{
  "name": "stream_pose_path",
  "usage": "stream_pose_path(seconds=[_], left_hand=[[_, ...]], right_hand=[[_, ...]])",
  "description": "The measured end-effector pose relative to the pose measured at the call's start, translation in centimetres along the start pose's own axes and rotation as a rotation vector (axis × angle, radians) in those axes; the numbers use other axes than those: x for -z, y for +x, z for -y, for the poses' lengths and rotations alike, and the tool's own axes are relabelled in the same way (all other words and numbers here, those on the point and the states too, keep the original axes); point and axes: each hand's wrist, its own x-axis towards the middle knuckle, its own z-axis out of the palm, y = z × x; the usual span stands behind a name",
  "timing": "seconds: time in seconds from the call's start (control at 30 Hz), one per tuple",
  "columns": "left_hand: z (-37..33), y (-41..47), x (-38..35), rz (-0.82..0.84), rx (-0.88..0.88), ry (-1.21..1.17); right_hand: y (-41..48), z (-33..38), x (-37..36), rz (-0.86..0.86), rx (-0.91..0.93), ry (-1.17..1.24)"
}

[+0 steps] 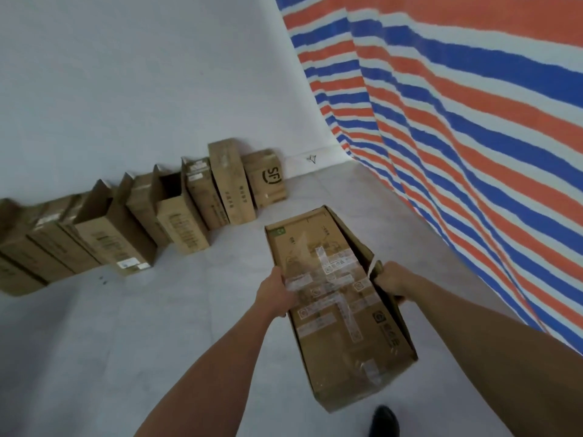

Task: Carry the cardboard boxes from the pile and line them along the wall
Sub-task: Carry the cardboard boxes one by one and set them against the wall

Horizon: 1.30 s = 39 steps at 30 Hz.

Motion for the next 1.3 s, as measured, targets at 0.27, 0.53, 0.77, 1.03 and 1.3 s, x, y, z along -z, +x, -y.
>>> stream_pose_path(seconds=[0.27, 0.53, 0.77, 1.03, 1.3], left_hand=[[-7.3, 20.2, 2.7, -0.082, 0.028, 0.06], [-12.4, 35.9, 7.0, -0.141, 0.029, 0.064], [-14.2, 54.8, 12.1, -0.132, 0.026, 0.072], [-18.8, 75.1, 19.5, -0.028, -0.058, 0.142], [-25.2, 93.3, 23.0, 0.052, -0.112, 0.124]], right_hand=[[19.1, 8.6, 8.1, 0.064, 0.017, -0.006], [33.4, 18.9, 15.6, 0.095, 0.055, -0.084], [49.8, 28.2, 18.5, 0.092, 0.043, -0.081], [65.3, 38.7, 24.4, 0.006, -0.002, -0.019], [79.8, 45.1, 30.7, -0.007, -0.062, 0.054]])
